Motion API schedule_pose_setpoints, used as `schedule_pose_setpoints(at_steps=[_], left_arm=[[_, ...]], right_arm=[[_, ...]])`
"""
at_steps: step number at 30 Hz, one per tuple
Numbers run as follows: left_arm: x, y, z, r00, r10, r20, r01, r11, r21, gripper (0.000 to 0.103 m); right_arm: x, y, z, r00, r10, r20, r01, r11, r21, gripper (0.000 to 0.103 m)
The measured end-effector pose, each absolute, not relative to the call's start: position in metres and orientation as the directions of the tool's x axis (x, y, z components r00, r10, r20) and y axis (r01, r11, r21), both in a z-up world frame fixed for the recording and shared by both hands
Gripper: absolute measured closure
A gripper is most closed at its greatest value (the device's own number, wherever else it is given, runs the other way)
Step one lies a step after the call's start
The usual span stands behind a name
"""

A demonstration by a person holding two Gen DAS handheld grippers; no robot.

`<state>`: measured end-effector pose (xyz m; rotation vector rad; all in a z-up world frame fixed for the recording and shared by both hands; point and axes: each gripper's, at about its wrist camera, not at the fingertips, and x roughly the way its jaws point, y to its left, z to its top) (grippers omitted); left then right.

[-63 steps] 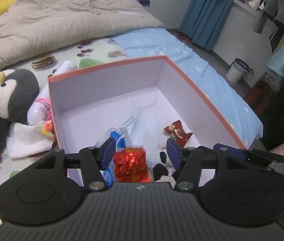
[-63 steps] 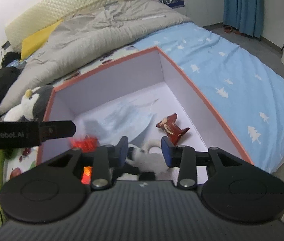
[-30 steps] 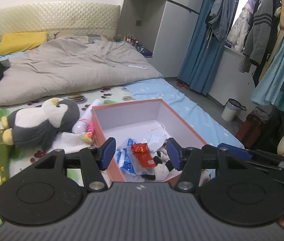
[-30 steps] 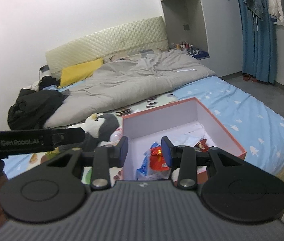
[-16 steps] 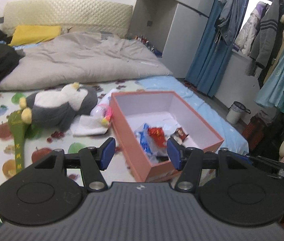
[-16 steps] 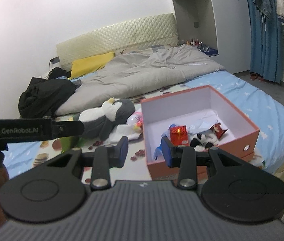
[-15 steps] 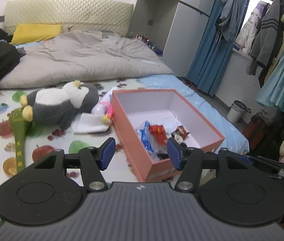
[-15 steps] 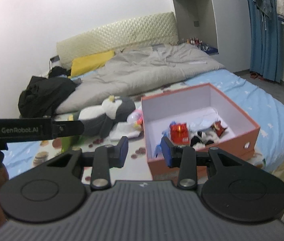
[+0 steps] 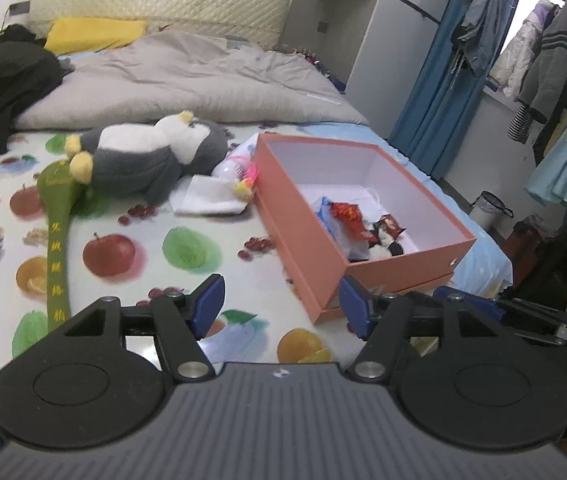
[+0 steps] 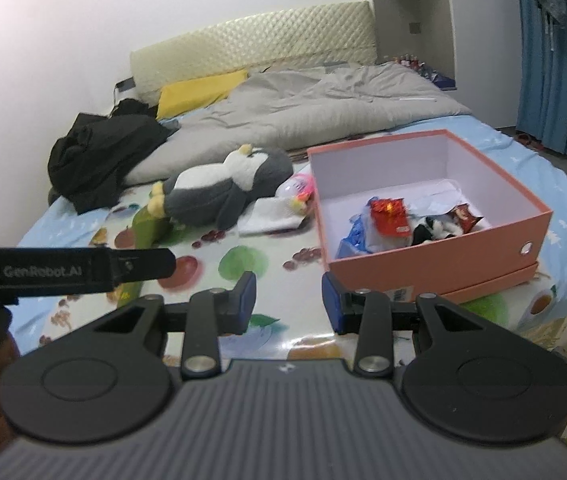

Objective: Organize soft objects
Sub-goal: 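Withdraw both grippers from the box toward the white towel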

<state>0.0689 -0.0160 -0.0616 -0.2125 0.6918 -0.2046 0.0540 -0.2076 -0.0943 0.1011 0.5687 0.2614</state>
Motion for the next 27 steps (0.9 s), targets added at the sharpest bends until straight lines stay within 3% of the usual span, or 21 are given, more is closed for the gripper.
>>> schedule_pose_setpoints(at_steps=[16, 27], left_arm=[[0.137, 0.024, -0.119, 0.767, -0.210, -0.606, 0.052, 0.962, -0.267, 0.034], [0.222, 0.038, -0.183, 0.756, -0.158, -0.635, 0.043, 0.980, -0.193, 0.034]], right_arm=[[0.105, -0.177, -0.123, 0.765, 0.279, -0.581, -0.300, 0.952, 0.063, 0.063], [0.201, -0.154, -0.125, 0.686, 0.299, -0.663, -0.506, 0.851, -0.140, 0.064]])
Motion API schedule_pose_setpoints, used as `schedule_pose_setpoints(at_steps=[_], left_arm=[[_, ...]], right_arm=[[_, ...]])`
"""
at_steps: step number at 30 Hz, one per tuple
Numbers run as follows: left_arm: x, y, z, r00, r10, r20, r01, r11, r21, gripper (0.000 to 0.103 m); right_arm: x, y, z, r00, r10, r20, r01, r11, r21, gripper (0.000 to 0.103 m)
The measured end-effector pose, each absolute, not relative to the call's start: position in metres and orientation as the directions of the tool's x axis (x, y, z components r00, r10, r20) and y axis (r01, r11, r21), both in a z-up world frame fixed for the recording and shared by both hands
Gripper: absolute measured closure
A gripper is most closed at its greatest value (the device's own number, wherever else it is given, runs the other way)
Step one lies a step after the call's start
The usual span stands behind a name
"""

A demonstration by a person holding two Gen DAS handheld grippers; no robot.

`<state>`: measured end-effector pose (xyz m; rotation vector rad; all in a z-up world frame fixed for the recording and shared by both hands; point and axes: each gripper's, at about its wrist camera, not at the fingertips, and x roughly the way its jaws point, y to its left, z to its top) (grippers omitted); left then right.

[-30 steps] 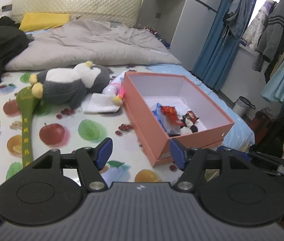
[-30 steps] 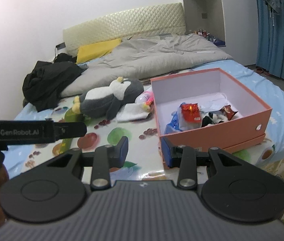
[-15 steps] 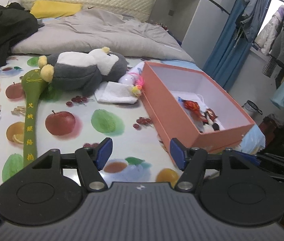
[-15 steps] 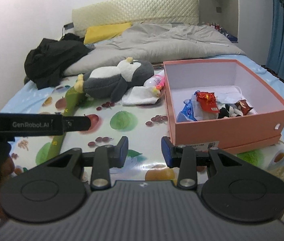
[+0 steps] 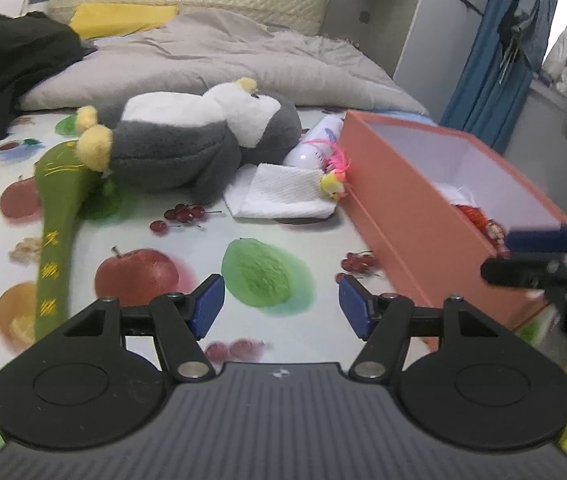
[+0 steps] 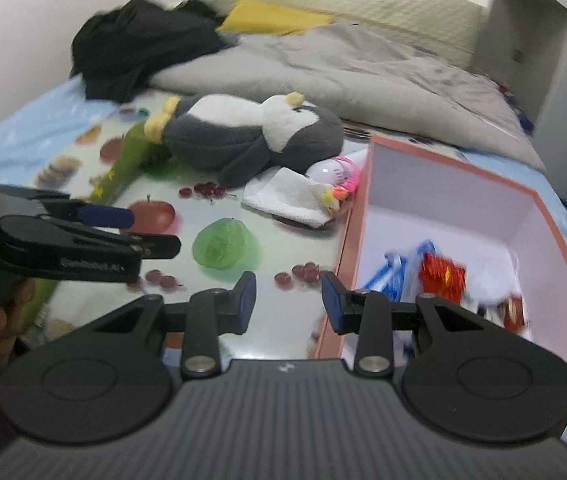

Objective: Organize soft objects
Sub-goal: 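Withdraw both grippers from the box toward the white towel, then grasp the yellow feather toy with the right gripper while the left gripper grasps the white towel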

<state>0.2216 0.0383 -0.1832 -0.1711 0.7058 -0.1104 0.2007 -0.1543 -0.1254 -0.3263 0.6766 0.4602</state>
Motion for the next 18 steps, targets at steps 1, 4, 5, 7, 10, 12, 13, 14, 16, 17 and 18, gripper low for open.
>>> schedule_pose_setpoints(at_steps=[1, 4, 5, 7, 10, 12, 13, 14, 16, 17, 18], left_arm=[[0.231, 0.037, -0.189, 0.756, -0.159, -0.635, 0.054, 0.982, -0.181, 0.034], [0.258, 0.033, -0.201, 0.757, -0.157, -0.634, 0.078, 0.985, -0.151, 0.034], [0.267, 0.032, -0.206, 0.757, -0.159, -0.634, 0.087, 0.986, -0.144, 0.034], [0.286, 0.028, -0.213, 0.756, -0.165, -0.634, 0.106, 0.986, -0.130, 0.033], [0.311, 0.025, -0.224, 0.758, -0.177, -0.628, 0.132, 0.984, -0.117, 0.032], [0.327, 0.022, -0.232, 0.755, -0.175, -0.632, 0.145, 0.984, -0.099, 0.032], [0.335, 0.021, -0.236, 0.751, -0.171, -0.638, 0.151, 0.985, -0.087, 0.032], [0.344, 0.020, -0.240, 0.747, -0.169, -0.642, 0.159, 0.984, -0.074, 0.032], [0.356, 0.018, -0.244, 0.745, -0.170, -0.645, 0.177, 0.983, -0.054, 0.032], [0.361, 0.017, -0.246, 0.746, -0.172, -0.644, 0.187, 0.981, -0.045, 0.032], [0.366, 0.017, -0.248, 0.746, -0.174, -0.643, 0.197, 0.980, -0.036, 0.032]], right_arm=[[0.211, -0.152, -0.126, 0.669, 0.306, -0.677, -0.530, 0.835, -0.147, 0.064], [0.240, -0.141, -0.128, 0.629, 0.303, -0.716, -0.597, 0.778, -0.196, 0.059], [0.247, -0.137, -0.129, 0.623, 0.297, -0.723, -0.621, 0.750, -0.227, 0.054], [0.266, -0.131, -0.131, 0.615, 0.280, -0.737, -0.652, 0.706, -0.276, 0.041], [0.297, -0.123, -0.133, 0.583, 0.274, -0.765, -0.705, 0.638, -0.309, 0.041], [0.317, -0.115, -0.137, 0.575, 0.256, -0.777, -0.732, 0.584, -0.350, 0.041], [0.328, -0.110, -0.139, 0.577, 0.242, -0.780, -0.742, 0.554, -0.377, 0.041], [0.339, -0.106, -0.141, 0.570, 0.230, -0.789, -0.756, 0.524, -0.392, 0.041], [0.359, -0.097, -0.146, 0.542, 0.216, -0.812, -0.786, 0.472, -0.399, 0.042], [0.370, -0.093, -0.148, 0.530, 0.208, -0.822, -0.798, 0.449, -0.401, 0.042], [0.378, -0.088, -0.151, 0.521, 0.201, -0.830, -0.810, 0.423, -0.406, 0.042]])
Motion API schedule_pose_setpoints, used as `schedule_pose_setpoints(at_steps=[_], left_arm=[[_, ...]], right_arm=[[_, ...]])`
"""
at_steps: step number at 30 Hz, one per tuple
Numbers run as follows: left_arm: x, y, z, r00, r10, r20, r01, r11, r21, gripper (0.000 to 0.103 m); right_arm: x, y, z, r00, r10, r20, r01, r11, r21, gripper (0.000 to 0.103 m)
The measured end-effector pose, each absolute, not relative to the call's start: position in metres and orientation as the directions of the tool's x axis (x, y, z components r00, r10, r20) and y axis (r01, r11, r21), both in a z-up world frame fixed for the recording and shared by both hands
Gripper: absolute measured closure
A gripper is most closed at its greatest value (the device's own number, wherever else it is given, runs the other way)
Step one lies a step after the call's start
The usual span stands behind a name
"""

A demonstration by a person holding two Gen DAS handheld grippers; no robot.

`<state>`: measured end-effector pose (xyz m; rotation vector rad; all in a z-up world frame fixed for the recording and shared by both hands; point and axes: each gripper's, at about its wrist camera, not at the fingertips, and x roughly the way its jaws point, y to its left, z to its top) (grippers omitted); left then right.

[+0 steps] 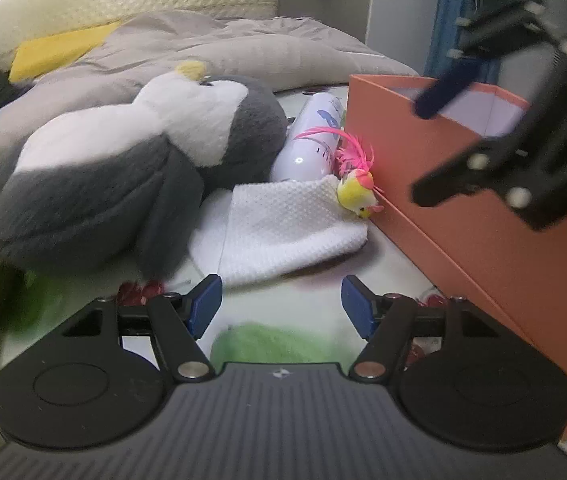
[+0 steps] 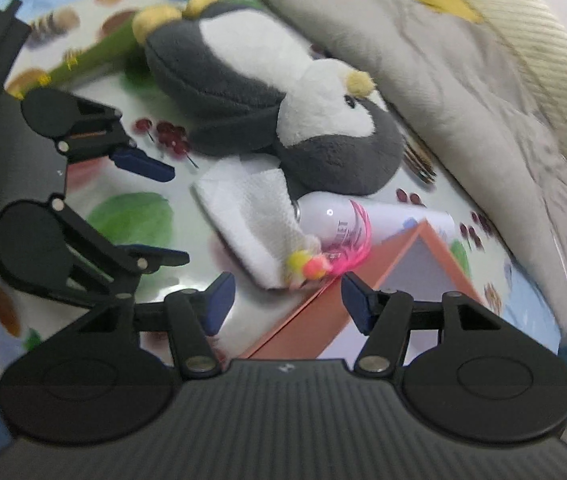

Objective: Organize soft objects
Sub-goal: 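Grasp the yellow feather toy with the right gripper while the left gripper grasps the white towel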

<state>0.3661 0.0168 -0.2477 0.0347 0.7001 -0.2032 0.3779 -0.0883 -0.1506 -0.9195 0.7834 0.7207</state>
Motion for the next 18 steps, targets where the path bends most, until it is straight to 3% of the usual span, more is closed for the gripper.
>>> schedule_pose_setpoints(at_steps=[11, 18], left_arm=[[0.407, 0.016, -0.271, 0.720, -0.157, -0.676, 0.240, 0.970, 0.030, 0.030], [0.418, 0.020, -0.276, 0.709, -0.170, -0.684, 0.225, 0.974, -0.009, 0.030]], right_arm=[[0.428, -0.047, -0.181, 0.413, 0.098, -0.906, -0.904, 0.168, -0.394, 0.046], [0.436, -0.042, -0.203, 0.356, 0.008, -0.934, -0.931, 0.086, -0.354, 0.046]])
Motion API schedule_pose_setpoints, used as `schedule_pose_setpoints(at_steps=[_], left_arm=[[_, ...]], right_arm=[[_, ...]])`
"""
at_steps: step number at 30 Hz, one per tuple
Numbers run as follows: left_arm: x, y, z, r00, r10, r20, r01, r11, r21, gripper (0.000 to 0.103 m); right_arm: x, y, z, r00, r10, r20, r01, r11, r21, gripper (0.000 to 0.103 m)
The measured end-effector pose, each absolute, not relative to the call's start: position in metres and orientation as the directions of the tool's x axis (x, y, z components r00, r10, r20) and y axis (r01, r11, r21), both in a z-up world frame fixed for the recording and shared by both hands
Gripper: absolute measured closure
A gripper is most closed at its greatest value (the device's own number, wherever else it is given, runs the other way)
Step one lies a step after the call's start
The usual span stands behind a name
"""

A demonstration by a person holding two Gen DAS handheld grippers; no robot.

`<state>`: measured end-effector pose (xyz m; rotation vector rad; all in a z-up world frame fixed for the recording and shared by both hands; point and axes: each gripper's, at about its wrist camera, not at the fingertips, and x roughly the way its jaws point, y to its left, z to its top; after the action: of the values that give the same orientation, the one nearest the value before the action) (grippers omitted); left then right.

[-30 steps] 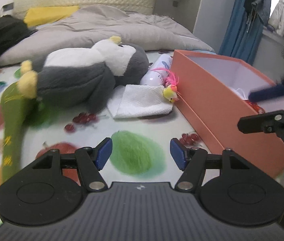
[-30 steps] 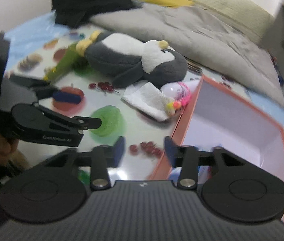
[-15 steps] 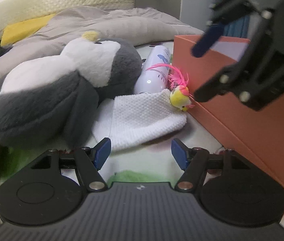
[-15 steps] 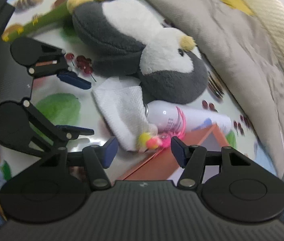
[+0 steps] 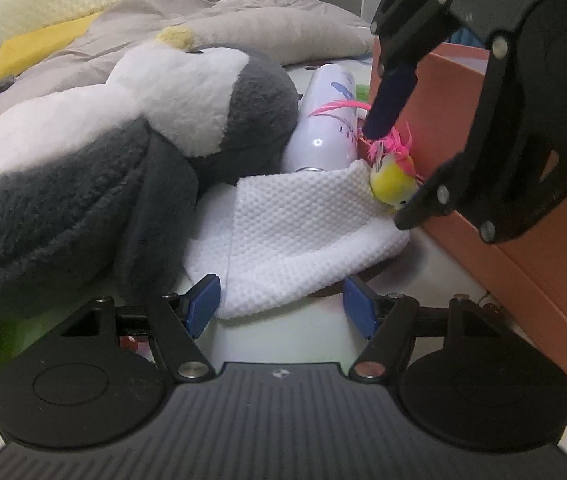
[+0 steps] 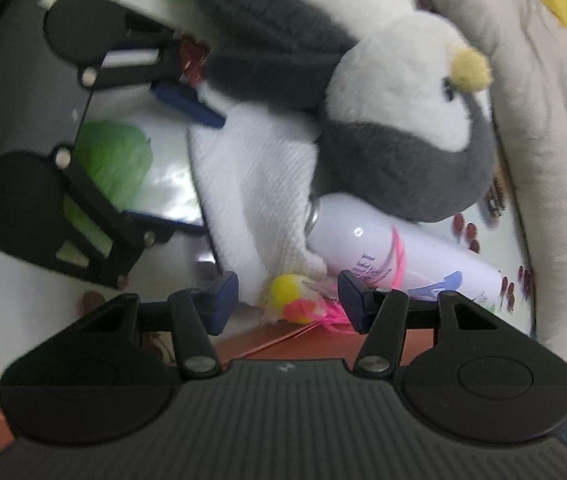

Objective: Organize soft objects
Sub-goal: 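Grasp the yellow feather toy with the right gripper while the left gripper grasps the white towel, then lift the white towel with the left gripper while the right gripper lifts the feather toy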

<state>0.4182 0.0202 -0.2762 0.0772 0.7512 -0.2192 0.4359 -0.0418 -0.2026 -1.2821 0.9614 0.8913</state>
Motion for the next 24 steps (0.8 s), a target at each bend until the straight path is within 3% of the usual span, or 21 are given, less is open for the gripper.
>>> schedule_pose_setpoints(at_steps=[5, 7, 10, 13, 15, 24], left_arm=[[0.421, 0.018, -0.279, 0.715, -0.173, -0.678, 0.221, 0.975, -0.016, 0.034], [0.421, 0.017, -0.279, 0.720, -0.163, -0.674, 0.215, 0.977, -0.007, 0.041], [0.418, 0.016, -0.277, 0.720, -0.163, -0.674, 0.218, 0.976, -0.003, 0.057], [0.416, 0.016, -0.275, 0.716, -0.162, -0.679, 0.213, 0.977, -0.008, 0.082], [0.413, 0.017, -0.272, 0.711, -0.172, -0.681, 0.212, 0.977, -0.026, 0.090], [0.376, 0.021, -0.249, 0.720, -0.162, -0.675, 0.157, 0.985, -0.069, 0.094]], right_arm=[[0.440, -0.045, -0.215, 0.374, -0.039, -0.927, -0.925, 0.060, -0.376, 0.054], [0.440, -0.047, -0.217, 0.368, -0.046, -0.929, -0.927, 0.060, -0.370, 0.064], [0.440, -0.050, -0.217, 0.366, -0.046, -0.929, -0.927, 0.066, -0.369, 0.069], [0.437, -0.053, -0.212, 0.371, -0.035, -0.928, -0.925, 0.075, -0.373, 0.069], [0.435, -0.056, -0.207, 0.376, -0.018, -0.926, -0.922, 0.094, -0.376, 0.070], [0.402, -0.063, -0.179, 0.386, 0.032, -0.922, -0.911, 0.173, -0.376, 0.070]])
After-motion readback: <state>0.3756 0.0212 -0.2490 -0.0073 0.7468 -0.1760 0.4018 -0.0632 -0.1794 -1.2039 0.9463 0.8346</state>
